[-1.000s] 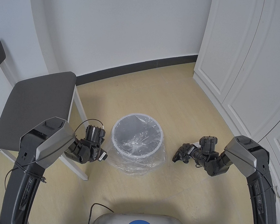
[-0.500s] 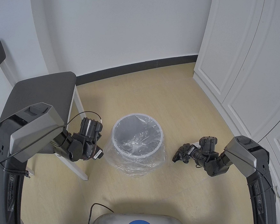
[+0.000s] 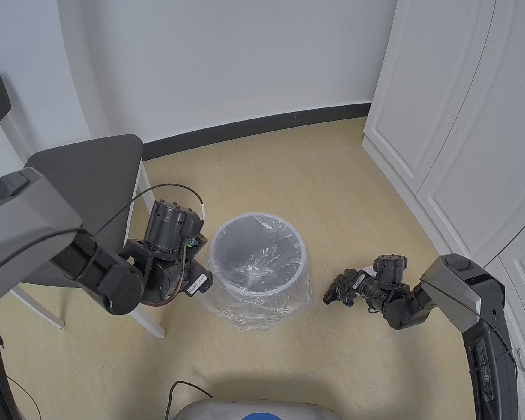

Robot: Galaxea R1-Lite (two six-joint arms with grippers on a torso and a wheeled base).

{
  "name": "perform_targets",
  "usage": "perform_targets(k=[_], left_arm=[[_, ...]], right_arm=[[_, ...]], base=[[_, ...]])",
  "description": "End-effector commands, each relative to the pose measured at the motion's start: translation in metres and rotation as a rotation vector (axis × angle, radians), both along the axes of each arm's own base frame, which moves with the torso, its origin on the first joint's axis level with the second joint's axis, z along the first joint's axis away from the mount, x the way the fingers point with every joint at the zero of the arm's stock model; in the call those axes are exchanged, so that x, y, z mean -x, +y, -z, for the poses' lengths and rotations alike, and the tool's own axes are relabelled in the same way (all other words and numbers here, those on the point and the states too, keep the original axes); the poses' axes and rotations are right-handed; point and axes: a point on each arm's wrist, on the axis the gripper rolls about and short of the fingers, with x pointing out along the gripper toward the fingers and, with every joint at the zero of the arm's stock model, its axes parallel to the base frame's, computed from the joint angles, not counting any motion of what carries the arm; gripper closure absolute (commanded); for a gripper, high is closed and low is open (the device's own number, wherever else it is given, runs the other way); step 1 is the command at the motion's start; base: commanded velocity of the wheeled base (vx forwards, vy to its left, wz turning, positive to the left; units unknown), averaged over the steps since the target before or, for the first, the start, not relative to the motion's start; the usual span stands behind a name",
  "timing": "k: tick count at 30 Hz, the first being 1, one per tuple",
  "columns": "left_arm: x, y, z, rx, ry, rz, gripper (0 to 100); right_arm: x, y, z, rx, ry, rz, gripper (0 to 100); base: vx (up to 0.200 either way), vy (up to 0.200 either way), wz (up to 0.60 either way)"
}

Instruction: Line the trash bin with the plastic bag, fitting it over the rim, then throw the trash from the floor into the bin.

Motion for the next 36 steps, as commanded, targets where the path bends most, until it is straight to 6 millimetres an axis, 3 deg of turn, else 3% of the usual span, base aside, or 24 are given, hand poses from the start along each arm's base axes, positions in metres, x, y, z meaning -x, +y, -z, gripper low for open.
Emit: perform_targets(k=[1, 4, 9, 16, 20, 24, 29, 36], left_arm=[[0.036, -0.003, -0.043, 0.076, -0.125, 0.058, 0], [0.052, -0.002, -0.053, 0.133, -0.18, 0.071, 0], [0.078, 0.003, -0.068, 0.28, -0.255, 0.066, 0], [0.103, 0.024, -0.085, 0.459, -0.35, 0.043, 0], [0.125, 0.043, -0.093, 0.577, -0.396, 0.114, 0], [0.135, 0.057, -0.09, 0.637, -0.401, 0.115, 0], [0.133, 0.072, -0.09, 0.683, -0.435, 0.137, 0], [0.137, 0.076, -0.088, 0.746, -0.432, 0.18, 0]], right_arm=[[-0.006, -0.005, -0.006, 0.009, -0.026, 0.026, 0], [-0.005, -0.01, -0.022, 0.021, -0.023, 0.03, 0], [0.014, -0.024, -0.043, 0.172, 0.056, -0.035, 0], [0.025, -0.042, -0.057, 0.288, 0.071, -0.062, 0], [0.047, -0.054, -0.063, 0.427, 0.1, -0.125, 0], [0.055, -0.052, -0.061, 0.491, 0.022, -0.167, 0], [0.056, -0.044, -0.056, 0.51, -0.019, -0.185, 0], [0.041, -0.029, -0.048, 0.393, -0.046, -0.174, 0]], base=[[0.0, 0.0, 0.0], [0.0, 0.0, 0.0], [0.0, 0.0, 0.0], [0.0, 0.0, 0.0], [0.0, 0.0, 0.0], [-0.05, 0.0, 0.0], [-0.2, 0.0, 0.0], [0.0, 0.0, 0.0]])
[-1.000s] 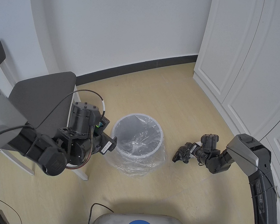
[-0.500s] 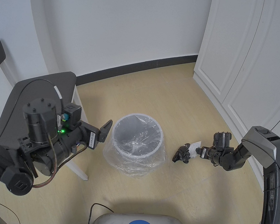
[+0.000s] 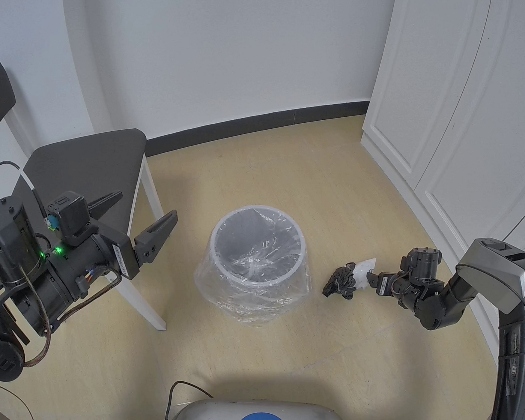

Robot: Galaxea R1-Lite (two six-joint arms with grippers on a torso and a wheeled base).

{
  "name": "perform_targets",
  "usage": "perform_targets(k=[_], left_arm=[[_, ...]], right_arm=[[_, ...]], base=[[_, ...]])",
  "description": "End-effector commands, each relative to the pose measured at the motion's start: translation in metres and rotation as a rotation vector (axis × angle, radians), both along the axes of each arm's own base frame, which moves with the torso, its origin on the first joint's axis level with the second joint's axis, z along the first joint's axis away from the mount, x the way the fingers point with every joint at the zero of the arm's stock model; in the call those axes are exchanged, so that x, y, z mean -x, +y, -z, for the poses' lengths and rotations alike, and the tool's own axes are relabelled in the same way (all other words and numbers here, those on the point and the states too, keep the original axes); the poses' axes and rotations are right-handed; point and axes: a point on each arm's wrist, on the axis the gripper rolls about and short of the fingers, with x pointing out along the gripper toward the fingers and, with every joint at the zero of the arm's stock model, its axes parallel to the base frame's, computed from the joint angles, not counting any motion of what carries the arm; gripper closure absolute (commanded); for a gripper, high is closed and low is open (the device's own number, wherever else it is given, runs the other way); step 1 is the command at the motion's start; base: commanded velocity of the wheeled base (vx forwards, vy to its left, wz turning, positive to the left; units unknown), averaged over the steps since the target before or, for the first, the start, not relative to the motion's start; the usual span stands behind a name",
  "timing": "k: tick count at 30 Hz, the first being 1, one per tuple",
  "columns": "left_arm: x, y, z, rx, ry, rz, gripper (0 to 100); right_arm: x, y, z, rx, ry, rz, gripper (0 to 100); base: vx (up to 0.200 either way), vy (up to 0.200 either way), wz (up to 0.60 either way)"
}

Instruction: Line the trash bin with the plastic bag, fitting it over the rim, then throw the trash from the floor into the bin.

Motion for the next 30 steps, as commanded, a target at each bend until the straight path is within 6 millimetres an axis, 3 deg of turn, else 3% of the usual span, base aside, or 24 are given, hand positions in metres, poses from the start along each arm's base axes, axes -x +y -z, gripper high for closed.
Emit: perform_targets(k=[1, 4, 8, 13, 14, 25, 30], left_arm=[[0.001, 0.004, 0.002, 0.003, 0.002, -0.01, 0], [0.0, 0.004, 0.002, 0.003, 0.002, -0.011, 0], [-0.001, 0.003, 0.002, 0.004, 0.004, -0.013, 0], [-0.003, 0.006, 0.002, 0.002, 0.004, -0.028, 0], [-0.003, 0.006, 0.002, 0.002, 0.004, -0.028, 0], [-0.005, 0.005, 0.007, -0.007, 0.024, -0.031, 0], [-0.003, 0.004, 0.009, -0.005, 0.012, -0.021, 0]], right_arm=[[-0.019, 0.015, 0.011, -0.148, 0.005, 0.023, 0], [-0.027, 0.018, 0.015, -0.205, 0.036, 0.05, 0], [-0.067, 0.027, 0.005, -0.439, 0.116, 0.188, 0], [-0.1, 0.025, 0.001, -0.53, 0.212, 0.301, 0], [-0.097, 0.023, 0.015, -0.513, 0.266, 0.319, 0], [-0.099, 0.027, 0.049, -0.468, 0.27, 0.232, 0], [-0.1, 0.035, 0.053, -0.478, 0.231, 0.211, 0]], base=[[0.0, 0.0, 0.0], [0.0, 0.0, 0.0], [0.0, 0.0, 0.0], [0.0, 0.0, 0.0], [0.0, 0.0, 0.0], [0.0, 0.0, 0.0], [0.0, 0.0, 0.0]])
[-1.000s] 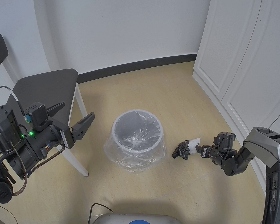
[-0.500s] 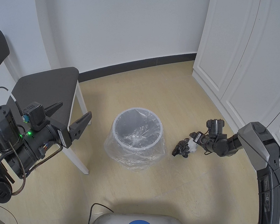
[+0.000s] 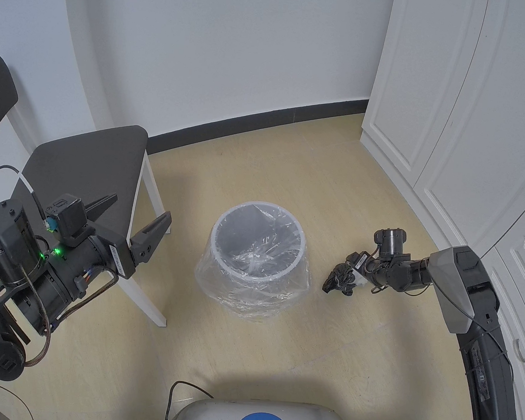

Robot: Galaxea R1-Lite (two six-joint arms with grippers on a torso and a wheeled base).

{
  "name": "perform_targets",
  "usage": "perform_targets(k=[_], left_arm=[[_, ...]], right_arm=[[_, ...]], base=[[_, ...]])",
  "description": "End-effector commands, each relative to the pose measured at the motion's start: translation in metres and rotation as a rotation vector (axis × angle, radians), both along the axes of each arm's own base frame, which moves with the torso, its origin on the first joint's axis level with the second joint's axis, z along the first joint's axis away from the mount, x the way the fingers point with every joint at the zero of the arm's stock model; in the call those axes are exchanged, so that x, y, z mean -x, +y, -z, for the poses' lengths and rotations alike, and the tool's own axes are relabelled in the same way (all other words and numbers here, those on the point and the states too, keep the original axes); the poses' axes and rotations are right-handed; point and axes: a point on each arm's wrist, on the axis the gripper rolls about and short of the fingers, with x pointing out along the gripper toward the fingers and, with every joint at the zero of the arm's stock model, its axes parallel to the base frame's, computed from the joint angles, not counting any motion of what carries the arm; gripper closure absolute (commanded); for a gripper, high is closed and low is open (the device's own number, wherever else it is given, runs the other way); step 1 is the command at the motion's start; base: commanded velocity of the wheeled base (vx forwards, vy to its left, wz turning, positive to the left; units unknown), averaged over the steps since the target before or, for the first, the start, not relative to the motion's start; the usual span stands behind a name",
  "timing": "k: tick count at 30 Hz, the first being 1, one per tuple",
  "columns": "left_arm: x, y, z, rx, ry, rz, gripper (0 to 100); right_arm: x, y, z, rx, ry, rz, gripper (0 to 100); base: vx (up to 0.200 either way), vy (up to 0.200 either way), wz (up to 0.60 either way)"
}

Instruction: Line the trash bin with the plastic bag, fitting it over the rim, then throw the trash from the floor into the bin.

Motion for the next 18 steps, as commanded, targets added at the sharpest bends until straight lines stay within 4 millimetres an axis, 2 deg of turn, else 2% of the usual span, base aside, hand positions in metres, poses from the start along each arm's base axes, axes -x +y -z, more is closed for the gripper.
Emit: perform_targets(k=[1, 8, 14, 18], left_arm=[[0.001, -0.001, 0.003, 0.003, -0.013, 0.01, 0], [-0.005, -0.004, -0.002, 0.045, -0.102, 0.031, 0], [-0.01, -0.005, 0.008, 0.025, -0.072, 0.022, 0], [-0.011, -0.005, 0.009, 0.019, -0.07, 0.023, 0]], right_arm=[[0.002, 0.009, 0.026, 0.0, 0.016, -0.01, 0], [0.0, 0.012, 0.036, 0.015, -0.033, 0.009, 0], [0.001, 0.013, 0.038, 0.021, -0.017, 0.01, 0], [0.003, 0.018, 0.042, 0.026, -0.007, 0.0, 0]], base=[[0.0, 0.0, 0.0], [0.0, 0.0, 0.0], [0.2, 0.0, 0.0], [0.0, 0.0, 0.0]])
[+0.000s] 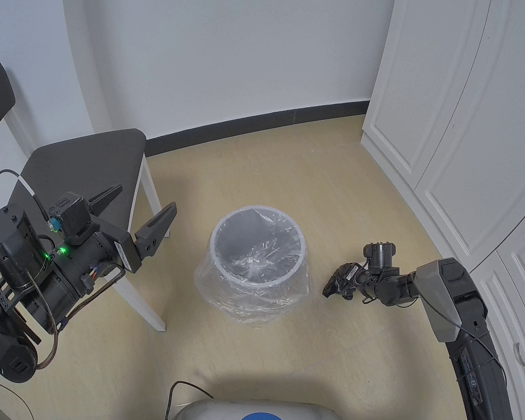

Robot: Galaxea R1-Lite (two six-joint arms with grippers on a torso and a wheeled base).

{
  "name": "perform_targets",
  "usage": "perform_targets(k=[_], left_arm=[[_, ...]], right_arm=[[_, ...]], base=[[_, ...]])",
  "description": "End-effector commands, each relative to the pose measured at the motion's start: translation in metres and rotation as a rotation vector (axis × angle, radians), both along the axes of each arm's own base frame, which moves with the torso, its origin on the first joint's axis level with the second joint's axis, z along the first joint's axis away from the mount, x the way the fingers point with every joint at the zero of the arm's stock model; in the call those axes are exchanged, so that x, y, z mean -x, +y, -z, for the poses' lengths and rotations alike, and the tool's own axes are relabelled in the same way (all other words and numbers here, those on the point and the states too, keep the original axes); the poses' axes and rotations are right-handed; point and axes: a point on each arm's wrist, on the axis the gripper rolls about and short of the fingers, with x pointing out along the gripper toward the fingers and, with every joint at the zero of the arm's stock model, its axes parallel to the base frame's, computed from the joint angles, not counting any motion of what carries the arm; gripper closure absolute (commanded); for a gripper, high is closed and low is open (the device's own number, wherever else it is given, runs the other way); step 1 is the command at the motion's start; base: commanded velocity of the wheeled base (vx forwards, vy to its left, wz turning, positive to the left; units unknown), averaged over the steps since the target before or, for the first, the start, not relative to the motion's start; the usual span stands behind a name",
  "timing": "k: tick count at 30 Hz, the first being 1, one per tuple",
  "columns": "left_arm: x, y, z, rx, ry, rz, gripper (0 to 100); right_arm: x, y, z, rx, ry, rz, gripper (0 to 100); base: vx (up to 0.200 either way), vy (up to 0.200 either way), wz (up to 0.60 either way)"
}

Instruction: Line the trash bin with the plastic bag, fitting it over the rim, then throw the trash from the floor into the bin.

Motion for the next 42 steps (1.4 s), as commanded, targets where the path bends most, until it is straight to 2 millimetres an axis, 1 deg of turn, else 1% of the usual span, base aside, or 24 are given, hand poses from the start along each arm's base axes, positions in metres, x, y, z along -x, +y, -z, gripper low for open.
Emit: perform_targets(k=[1, 7, 12, 22, 33, 34, 40, 42], left_arm=[[-0.003, -0.001, 0.005, -0.009, 0.021, -0.002, 0], [-0.003, -0.001, 0.006, -0.011, 0.023, 0.0, 0], [-0.005, -0.002, 0.01, -0.015, 0.033, 0.0, 0], [-0.007, -0.003, 0.015, -0.021, 0.037, -0.001, 0], [-0.006, -0.003, 0.015, -0.021, 0.039, 0.001, 0], [-0.007, -0.003, 0.015, -0.023, 0.038, -0.001, 0], [-0.006, -0.003, 0.016, -0.025, 0.042, 0.0, 0], [-0.006, -0.003, 0.018, -0.028, 0.047, 0.0, 0]], right_arm=[[0.002, 0.005, 0.007, 0.004, 0.013, -0.011, 0], [0.005, 0.015, 0.015, 0.023, 0.026, -0.033, 0], [0.007, 0.016, 0.023, 0.078, 0.035, -0.032, 0], [0.011, 0.019, 0.026, 0.094, 0.079, -0.044, 0], [0.012, 0.023, 0.026, 0.096, 0.079, -0.053, 0], [0.012, 0.023, 0.026, 0.097, 0.079, -0.054, 100], [0.012, 0.022, 0.026, 0.114, 0.084, -0.065, 100], [0.014, 0.022, 0.025, 0.122, 0.117, -0.069, 100]], base=[[0.0, 0.0, 0.0], [0.0, 0.0, 0.0], [0.0, 0.0, 0.0], [0.0, 0.0, 0.0], [0.0, 0.0, 0.0], [0.0, 0.0, 0.0], [0.0, 0.0, 0.0], [0.0, 0.0, 0.0]])
